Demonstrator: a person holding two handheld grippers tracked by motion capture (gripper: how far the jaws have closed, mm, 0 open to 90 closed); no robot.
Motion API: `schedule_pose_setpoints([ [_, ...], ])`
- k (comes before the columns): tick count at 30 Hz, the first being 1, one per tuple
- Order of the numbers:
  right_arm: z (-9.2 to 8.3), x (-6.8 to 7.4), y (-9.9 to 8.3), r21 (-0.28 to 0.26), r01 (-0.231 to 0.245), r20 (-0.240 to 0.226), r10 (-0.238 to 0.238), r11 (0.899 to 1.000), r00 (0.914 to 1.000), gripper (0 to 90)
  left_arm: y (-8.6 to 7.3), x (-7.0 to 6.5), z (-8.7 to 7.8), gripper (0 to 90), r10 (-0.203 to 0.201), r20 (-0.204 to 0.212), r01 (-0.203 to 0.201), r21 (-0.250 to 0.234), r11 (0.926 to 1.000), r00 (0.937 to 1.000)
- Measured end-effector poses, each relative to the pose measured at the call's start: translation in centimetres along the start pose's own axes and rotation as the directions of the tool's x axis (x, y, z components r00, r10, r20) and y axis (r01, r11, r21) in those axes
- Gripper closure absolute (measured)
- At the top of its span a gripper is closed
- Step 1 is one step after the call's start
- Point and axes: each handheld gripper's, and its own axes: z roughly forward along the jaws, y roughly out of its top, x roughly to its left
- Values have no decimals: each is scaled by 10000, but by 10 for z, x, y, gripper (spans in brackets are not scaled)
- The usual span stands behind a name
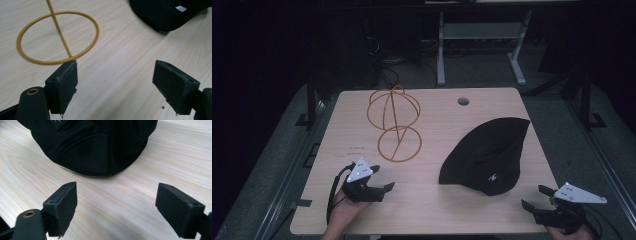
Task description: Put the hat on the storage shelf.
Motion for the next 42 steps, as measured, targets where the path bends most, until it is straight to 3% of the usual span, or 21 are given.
schedule_pose_setpoints([
  [9,-2,0,-1,-64,-14,-76,13,10000,10000,171,8,-13,4,197,223,527,-220,-66,9997,9984],
  [16,-3,2,3,-104,-15,-76,14,9999,10000,165,24,-30,8,198,540,1369,-511,-247,9984,9891],
  [18,-4,2,3,-152,31,-59,-31,9999,10000,165,31,-36,11,198,745,1664,-717,-227,9972,9832],
  [24,-7,2,5,-252,46,-45,-47,9997,10000,163,58,-62,26,200,1502,2514,-1467,-327,9886,9561],
  [33,-9,2,6,-354,77,-117,-82,9993,9999,162,81,-90,50,203,2219,3244,-2247,-294,9740,9195],
  [38,-8,2,7,-339,89,-148,-94,9994,9998,162,91,-99,60,216,2487,3418,-2571,-213,9662,9063],
  [42,-7,2,8,-372,148,-200,-155,9992,9997,162,99,-105,74,283,2663,3483,-2869,81,9579,8988],
])
